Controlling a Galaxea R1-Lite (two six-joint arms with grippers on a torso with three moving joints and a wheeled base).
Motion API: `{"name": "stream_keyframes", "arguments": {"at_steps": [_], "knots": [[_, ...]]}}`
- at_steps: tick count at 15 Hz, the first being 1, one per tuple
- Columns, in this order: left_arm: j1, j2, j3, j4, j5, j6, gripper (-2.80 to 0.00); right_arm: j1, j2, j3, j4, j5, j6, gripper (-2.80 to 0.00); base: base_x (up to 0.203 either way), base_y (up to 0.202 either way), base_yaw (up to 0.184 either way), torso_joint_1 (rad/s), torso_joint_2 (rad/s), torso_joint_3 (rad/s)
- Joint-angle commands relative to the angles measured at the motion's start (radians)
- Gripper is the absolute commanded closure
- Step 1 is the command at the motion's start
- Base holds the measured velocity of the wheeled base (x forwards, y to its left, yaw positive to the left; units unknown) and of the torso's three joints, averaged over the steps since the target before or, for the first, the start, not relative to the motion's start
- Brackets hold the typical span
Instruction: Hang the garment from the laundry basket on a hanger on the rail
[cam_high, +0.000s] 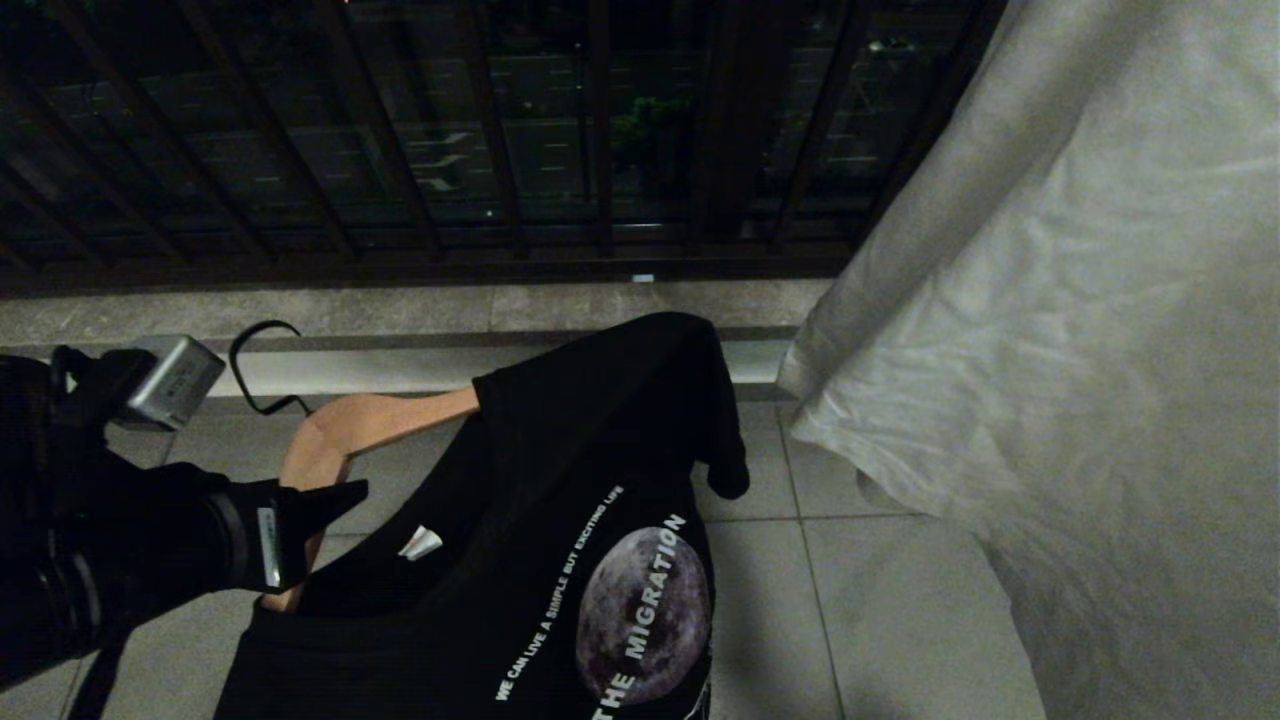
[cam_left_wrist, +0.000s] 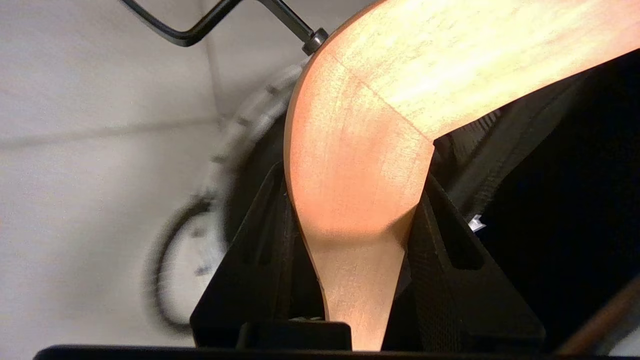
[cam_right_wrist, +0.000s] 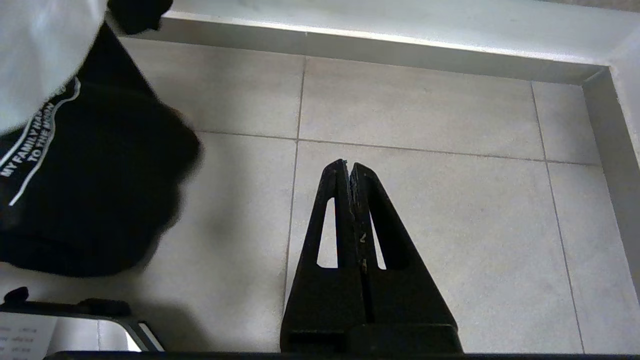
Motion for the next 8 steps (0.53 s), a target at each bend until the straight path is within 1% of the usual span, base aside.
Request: {"name": "stream_keyframes", "arguments": {"at_steps": [1, 2, 3, 6, 8], "knots": [[-0.004, -0.109, -0.044, 0.036, 0.059, 0.046, 0.0, 0.0, 0.001, 0.0, 0.0, 0.0, -0.003, 0.0, 0.0, 0.0, 0.0, 0.0, 0.0, 0.0], [-0.004, -0.127, -0.062, 0.039, 0.087, 0.09, 0.0, 0.0, 0.001, 0.0, 0.0, 0.0, -0.003, 0.0, 0.0, 0.0, 0.0, 0.0, 0.0, 0.0], [-0.005, -0.144, -0.082, 0.044, 0.103, 0.118, 0.0, 0.0, 0.001, 0.0, 0.0, 0.0, -0.003, 0.0, 0.0, 0.0, 0.0, 0.0, 0.0, 0.0], [-0.005, -0.188, -0.145, 0.083, 0.112, 0.171, 0.0, 0.0, 0.001, 0.0, 0.0, 0.001, -0.004, 0.0, 0.0, 0.0, 0.0, 0.0, 0.0, 0.0], [-0.005, -0.206, -0.181, 0.082, 0.112, 0.193, 0.0, 0.0, 0.001, 0.0, 0.0, 0.002, -0.009, 0.0, 0.0, 0.0, 0.0, 0.0, 0.0, 0.0]]}}
